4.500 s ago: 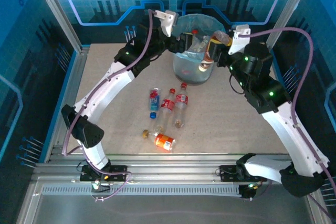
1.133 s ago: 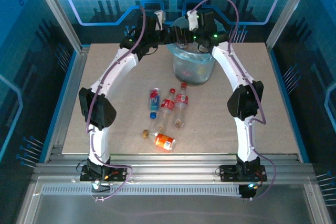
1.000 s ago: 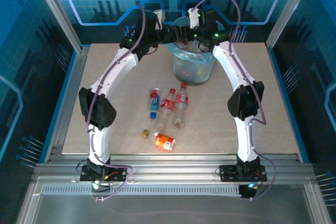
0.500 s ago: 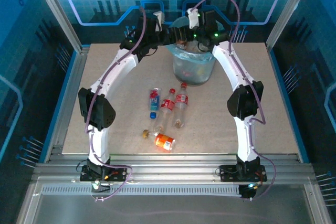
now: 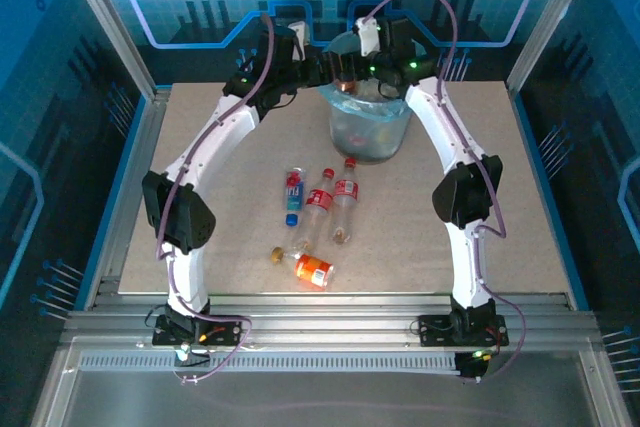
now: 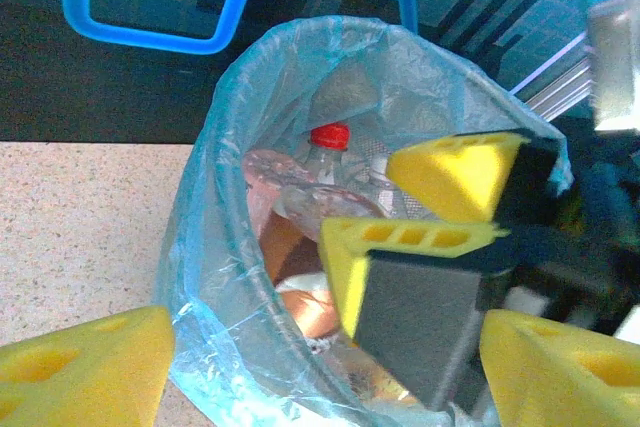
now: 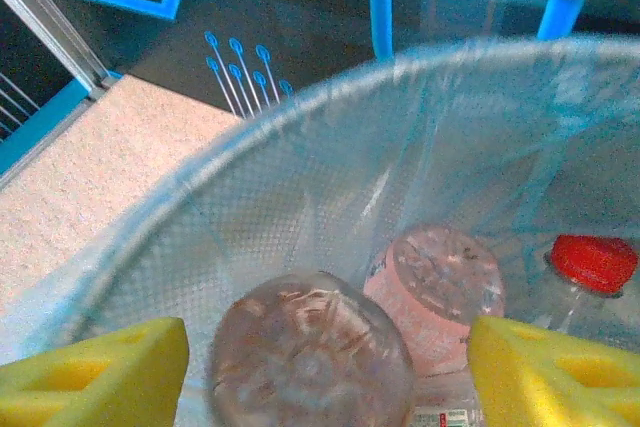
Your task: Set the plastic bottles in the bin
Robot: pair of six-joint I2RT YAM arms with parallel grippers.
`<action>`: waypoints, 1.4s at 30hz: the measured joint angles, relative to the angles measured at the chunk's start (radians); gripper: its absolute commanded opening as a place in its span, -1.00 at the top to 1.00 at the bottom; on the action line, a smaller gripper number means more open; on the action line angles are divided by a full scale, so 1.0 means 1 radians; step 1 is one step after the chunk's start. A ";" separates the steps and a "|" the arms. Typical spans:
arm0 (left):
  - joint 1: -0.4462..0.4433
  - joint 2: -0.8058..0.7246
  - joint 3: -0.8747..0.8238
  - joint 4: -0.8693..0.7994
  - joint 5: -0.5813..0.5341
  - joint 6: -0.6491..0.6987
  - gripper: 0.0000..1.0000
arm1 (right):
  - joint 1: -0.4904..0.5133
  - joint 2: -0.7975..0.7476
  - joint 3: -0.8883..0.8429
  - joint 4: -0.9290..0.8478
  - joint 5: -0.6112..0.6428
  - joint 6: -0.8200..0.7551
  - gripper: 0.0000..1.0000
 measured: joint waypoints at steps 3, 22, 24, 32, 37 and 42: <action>0.002 -0.021 0.000 0.006 -0.002 0.008 -0.69 | -0.002 0.000 0.122 -0.047 0.019 0.021 -0.99; 0.003 -0.505 -0.555 0.042 -0.045 0.051 -0.70 | 0.234 -0.763 -0.669 0.044 0.038 0.024 -0.91; 0.003 -0.544 -0.605 0.021 -0.046 0.053 -0.70 | 0.269 -0.807 -0.737 0.050 0.013 -0.006 -0.90; 0.003 -0.740 -0.867 -0.074 -0.071 0.053 -0.72 | 0.484 -0.858 -0.954 0.045 -0.018 -0.135 -0.89; 0.003 -0.880 -1.011 -0.119 -0.119 0.039 -0.75 | 0.568 -0.821 -1.070 0.018 0.002 -0.172 -0.83; 0.012 -0.929 -1.101 -0.167 -0.161 -0.013 -0.79 | 0.623 -0.732 -1.076 -0.025 0.024 -0.165 -0.75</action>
